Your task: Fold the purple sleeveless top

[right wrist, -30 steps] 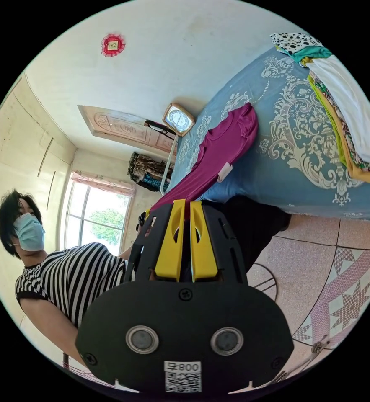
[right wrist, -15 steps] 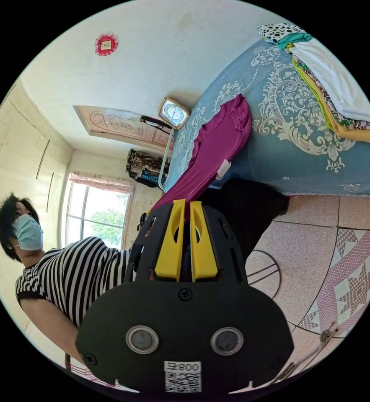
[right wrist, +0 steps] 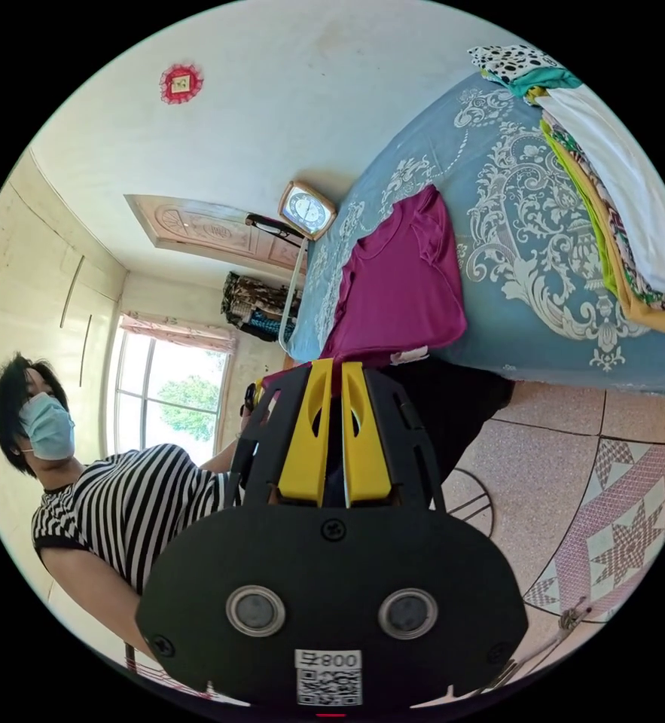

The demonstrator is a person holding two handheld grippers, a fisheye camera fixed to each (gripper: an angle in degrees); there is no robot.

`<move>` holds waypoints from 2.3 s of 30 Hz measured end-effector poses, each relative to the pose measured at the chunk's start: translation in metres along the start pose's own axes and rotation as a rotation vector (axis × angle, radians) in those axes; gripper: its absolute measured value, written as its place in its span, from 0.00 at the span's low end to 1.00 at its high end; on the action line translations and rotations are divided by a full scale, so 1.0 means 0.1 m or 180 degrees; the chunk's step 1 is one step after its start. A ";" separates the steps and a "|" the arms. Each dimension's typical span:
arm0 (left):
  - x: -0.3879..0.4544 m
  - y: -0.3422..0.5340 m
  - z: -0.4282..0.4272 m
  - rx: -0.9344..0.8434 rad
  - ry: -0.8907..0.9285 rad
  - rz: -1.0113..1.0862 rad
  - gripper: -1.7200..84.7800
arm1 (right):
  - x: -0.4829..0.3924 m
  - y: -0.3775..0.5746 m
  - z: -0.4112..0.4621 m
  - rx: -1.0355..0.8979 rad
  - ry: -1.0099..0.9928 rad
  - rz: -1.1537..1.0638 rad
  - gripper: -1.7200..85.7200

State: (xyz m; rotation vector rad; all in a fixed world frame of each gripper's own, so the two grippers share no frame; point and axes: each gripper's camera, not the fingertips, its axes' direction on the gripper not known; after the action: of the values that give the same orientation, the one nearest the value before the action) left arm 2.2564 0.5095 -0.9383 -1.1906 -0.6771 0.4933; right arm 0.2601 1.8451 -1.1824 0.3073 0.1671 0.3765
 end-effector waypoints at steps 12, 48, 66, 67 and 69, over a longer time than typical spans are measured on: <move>0.08 -1.85 0.83 -0.0090 -0.0251 0.0158 0.04 | 0.60 -1.99 0.43 -0.0079 0.0152 0.0132 0.04; -0.66 -4.66 3.24 0.0161 -0.0998 -0.0318 0.10 | 2.13 -5.02 2.88 -0.0412 0.0276 0.0466 0.07; 0.46 -3.87 6.04 -0.1474 -0.3326 0.2372 0.11 | 0.26 -3.92 5.45 -0.0558 0.3993 -0.2425 0.11; 0.46 -3.85 6.13 -0.1513 -0.3383 0.2436 0.11 | 0.23 -3.85 5.57 -0.0480 0.4140 -0.2508 0.10; 0.47 -3.74 6.46 -0.1641 -0.3609 0.2749 0.12 | 0.18 -3.75 5.71 -0.0402 0.4071 -0.2658 0.10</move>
State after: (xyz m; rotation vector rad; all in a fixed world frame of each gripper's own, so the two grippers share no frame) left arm 1.8320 0.8612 -0.4321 -1.6358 -1.2753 1.8879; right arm 0.5257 1.3696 -0.7688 -0.1868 1.4677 -0.3055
